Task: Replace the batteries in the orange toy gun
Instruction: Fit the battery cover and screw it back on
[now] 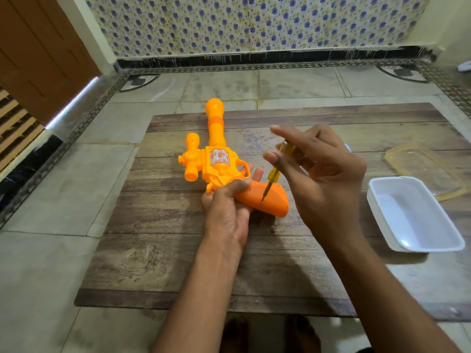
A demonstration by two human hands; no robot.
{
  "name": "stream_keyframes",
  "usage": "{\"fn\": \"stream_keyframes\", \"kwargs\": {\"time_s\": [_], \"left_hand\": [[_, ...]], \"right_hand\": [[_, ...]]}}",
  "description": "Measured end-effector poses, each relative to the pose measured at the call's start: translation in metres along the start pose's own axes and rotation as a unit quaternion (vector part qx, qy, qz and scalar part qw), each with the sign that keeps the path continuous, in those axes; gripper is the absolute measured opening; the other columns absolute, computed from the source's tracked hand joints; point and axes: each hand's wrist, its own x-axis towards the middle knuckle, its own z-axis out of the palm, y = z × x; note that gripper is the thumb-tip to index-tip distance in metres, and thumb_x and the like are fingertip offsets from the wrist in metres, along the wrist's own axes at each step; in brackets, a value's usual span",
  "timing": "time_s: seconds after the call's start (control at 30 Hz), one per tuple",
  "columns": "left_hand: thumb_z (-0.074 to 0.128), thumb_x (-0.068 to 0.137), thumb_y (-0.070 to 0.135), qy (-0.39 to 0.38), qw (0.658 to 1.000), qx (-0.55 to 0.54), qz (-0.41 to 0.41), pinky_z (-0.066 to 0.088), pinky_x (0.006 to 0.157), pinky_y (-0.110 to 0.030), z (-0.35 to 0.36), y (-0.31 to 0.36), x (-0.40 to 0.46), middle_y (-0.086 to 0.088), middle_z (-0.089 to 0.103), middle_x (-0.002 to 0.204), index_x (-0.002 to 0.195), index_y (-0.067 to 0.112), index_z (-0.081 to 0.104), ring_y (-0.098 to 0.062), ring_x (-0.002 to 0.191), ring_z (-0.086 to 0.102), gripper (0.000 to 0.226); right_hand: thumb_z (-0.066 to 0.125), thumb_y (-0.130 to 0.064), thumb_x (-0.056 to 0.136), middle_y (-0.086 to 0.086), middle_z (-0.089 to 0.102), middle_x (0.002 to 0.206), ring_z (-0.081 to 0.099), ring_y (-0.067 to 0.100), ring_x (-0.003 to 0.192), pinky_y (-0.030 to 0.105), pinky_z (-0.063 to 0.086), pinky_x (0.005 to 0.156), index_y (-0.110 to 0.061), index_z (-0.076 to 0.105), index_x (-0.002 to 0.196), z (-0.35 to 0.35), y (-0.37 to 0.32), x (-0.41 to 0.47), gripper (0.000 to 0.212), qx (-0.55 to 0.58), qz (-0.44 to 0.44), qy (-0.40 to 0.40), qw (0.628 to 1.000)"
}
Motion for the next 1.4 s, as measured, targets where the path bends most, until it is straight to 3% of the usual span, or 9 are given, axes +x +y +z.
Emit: {"fn": "stream_keyframes", "kwargs": {"time_s": [0.1,0.2,0.27,0.47,0.67,0.9,1.07,1.27,1.4], "left_hand": [[0.053,0.081,-0.024,-0.016,1.0,0.004,-0.003,0.06,0.083,-0.057,-0.001,0.0007,-0.0019,-0.027,0.072,0.113,0.14,-0.003,0.052,-0.034,0.085,0.078,0.063],[0.052,0.081,-0.024,-0.018,1.0,0.002,-0.007,0.053,0.095,-0.064,-0.0009,0.0001,-0.0005,-0.03,0.069,0.12,0.14,-0.002,0.052,-0.037,0.089,0.077,0.063],[0.051,0.081,-0.025,-0.003,1.0,-0.001,-0.003,0.049,0.098,-0.069,0.0018,-0.0001,0.0006,-0.033,0.068,0.12,0.138,-0.005,0.053,-0.037,0.083,0.077,0.061],[0.052,0.081,-0.024,-0.012,1.0,0.004,0.003,0.054,0.092,-0.064,-0.0012,0.0005,-0.0003,-0.031,0.065,0.127,0.138,-0.003,0.053,-0.037,0.089,0.077,0.061],[0.05,0.081,-0.026,0.0,1.0,-0.019,-0.007,0.051,0.097,-0.065,0.001,-0.0007,0.0033,-0.032,0.068,0.118,0.138,-0.005,0.053,-0.038,0.085,0.077,0.06],[0.053,0.081,-0.023,-0.019,1.0,-0.004,-0.001,0.062,0.079,-0.054,0.0009,0.0012,-0.0037,-0.028,0.068,0.123,0.141,0.0,0.052,-0.033,0.084,0.078,0.064],[0.053,0.082,-0.023,-0.013,1.0,-0.003,-0.009,0.058,0.086,-0.059,0.0018,-0.0009,-0.003,-0.028,0.07,0.119,0.14,-0.001,0.054,-0.035,0.086,0.078,0.062],[0.052,0.081,-0.025,-0.012,1.0,-0.01,-0.003,0.06,0.081,-0.054,0.0011,0.0006,-0.0021,-0.024,0.073,0.108,0.14,0.0,0.053,-0.032,0.08,0.078,0.064],[0.052,0.082,-0.023,-0.024,1.0,-0.007,-0.009,0.062,0.08,-0.055,-0.0007,0.0004,-0.0006,-0.029,0.069,0.12,0.141,-0.001,0.052,-0.035,0.088,0.077,0.063]], "right_hand": [[0.078,-0.01,0.09,0.013,0.06,0.086,0.06,0.007,0.08,0.018,0.048,0.073,-0.008,0.074,0.121,-0.0015,0.0,-0.0007,0.031,-0.011,-0.008,0.011,1.0],[0.066,0.0,0.096,0.015,0.068,0.103,0.071,0.024,0.097,0.044,0.06,0.08,-0.005,0.069,0.128,-0.0023,0.0003,-0.0019,0.033,0.049,0.002,-0.026,0.998],[0.065,0.012,0.092,0.016,0.07,0.105,0.073,0.027,0.098,0.05,0.061,0.082,-0.002,0.067,0.129,-0.0021,0.0017,-0.0008,0.04,0.054,0.004,-0.034,0.998],[0.082,-0.015,0.087,0.012,0.057,0.085,0.06,0.019,0.078,0.026,0.053,0.071,-0.012,0.074,0.121,-0.0022,0.0032,-0.0011,0.035,-0.035,-0.02,0.001,0.999],[0.062,0.012,0.093,0.015,0.071,0.105,0.075,0.027,0.096,0.053,0.06,0.082,0.0,0.07,0.124,-0.0051,0.0042,-0.0002,0.033,0.042,0.002,-0.029,0.999],[0.08,-0.015,0.089,0.009,0.064,0.09,0.066,0.018,0.084,0.023,0.055,0.075,-0.008,0.075,0.118,-0.0028,0.0026,-0.001,0.03,-0.023,-0.02,-0.004,1.0],[0.066,0.005,0.095,0.016,0.072,0.105,0.075,0.03,0.096,0.05,0.061,0.081,0.002,0.072,0.119,-0.0034,0.0033,-0.0009,0.024,0.046,-0.01,-0.02,0.999],[0.08,-0.003,0.087,0.017,0.058,0.081,0.059,0.019,0.074,0.02,0.049,0.072,-0.004,0.073,0.123,-0.0033,0.0015,0.0011,0.036,-0.022,-0.023,-0.002,0.999],[0.068,0.0,0.096,0.015,0.066,0.096,0.069,0.026,0.091,0.044,0.058,0.078,-0.004,0.071,0.123,-0.0042,0.0023,-0.0004,0.028,0.026,-0.023,-0.024,0.999]]}}
